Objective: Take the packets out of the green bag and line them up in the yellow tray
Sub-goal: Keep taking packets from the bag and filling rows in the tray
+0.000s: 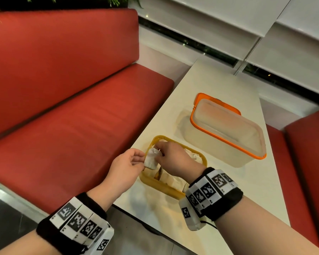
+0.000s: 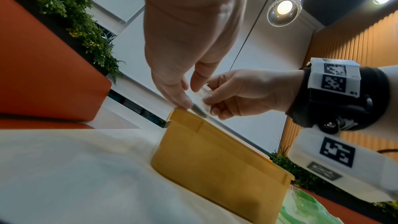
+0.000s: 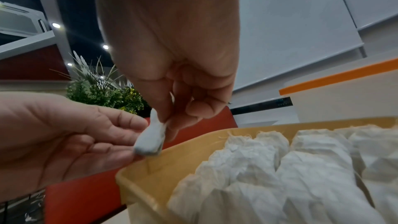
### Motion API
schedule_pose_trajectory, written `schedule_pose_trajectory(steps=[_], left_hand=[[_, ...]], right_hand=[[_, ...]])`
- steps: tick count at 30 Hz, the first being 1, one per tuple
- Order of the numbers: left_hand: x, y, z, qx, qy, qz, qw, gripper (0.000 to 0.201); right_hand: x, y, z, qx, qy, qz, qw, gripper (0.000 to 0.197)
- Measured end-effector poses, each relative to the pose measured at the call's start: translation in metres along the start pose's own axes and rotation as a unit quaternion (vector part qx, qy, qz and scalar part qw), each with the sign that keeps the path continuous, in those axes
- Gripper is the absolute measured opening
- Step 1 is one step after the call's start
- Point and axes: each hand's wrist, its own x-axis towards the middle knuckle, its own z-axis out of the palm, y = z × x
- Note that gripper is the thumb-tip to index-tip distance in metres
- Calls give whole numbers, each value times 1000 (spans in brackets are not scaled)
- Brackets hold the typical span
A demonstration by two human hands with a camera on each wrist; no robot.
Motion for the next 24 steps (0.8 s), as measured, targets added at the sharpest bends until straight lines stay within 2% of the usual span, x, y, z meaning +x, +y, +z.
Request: schedule_pose_trajectory(steps=[3,5,12,18,24], left_hand=[[1,-1,0,-10,2,-3,1000,23],[1,-2,0,-13,1,-4,1000,23],[3,-3,0,-6,0,5,1000,25],[3,-2,0,0,-6,7,1000,27],[4,-2,0,5,-12,2,1000,27]], right_hand=[[8,-1,9,-49,-62,17,997,13],[12,-3,14,-74,-101,30,992,20],[23,-7,25,-137,-212,66,965,27],[28,-10,32,-136,-232,76,960,31],[36,-4,50,-237,-225,96,940,23]])
